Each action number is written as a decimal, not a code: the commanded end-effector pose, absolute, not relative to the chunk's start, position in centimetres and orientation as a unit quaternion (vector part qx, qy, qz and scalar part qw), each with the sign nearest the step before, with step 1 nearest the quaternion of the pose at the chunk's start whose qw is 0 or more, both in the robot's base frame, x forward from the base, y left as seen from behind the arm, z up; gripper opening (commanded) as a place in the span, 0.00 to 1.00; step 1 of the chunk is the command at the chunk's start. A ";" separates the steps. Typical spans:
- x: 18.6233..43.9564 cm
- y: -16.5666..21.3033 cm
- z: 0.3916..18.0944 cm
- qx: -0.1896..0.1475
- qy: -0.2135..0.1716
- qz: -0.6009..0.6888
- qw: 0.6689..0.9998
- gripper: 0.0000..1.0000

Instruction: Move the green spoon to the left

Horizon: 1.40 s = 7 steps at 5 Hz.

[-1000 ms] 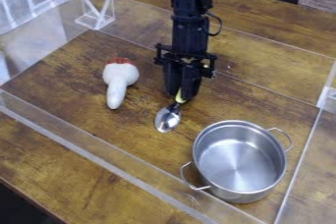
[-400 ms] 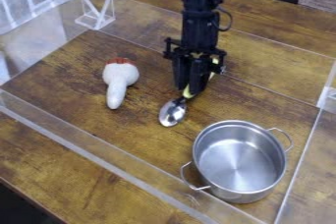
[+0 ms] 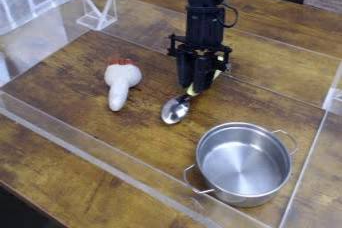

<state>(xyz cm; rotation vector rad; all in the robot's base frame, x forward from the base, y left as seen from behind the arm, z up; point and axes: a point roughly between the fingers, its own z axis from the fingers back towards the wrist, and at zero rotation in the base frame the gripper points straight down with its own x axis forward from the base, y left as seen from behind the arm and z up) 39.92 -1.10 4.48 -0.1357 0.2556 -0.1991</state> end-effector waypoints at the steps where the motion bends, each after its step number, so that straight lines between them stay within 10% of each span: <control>1: 40.6 -0.7 10.2 -0.059 0.060 -0.106 0.991 0.00; 3: 39.9 0.8 15.0 -0.050 0.021 -0.103 0.993 0.00; 7: 37.7 5.4 16.9 -0.035 0.003 -0.072 0.997 0.00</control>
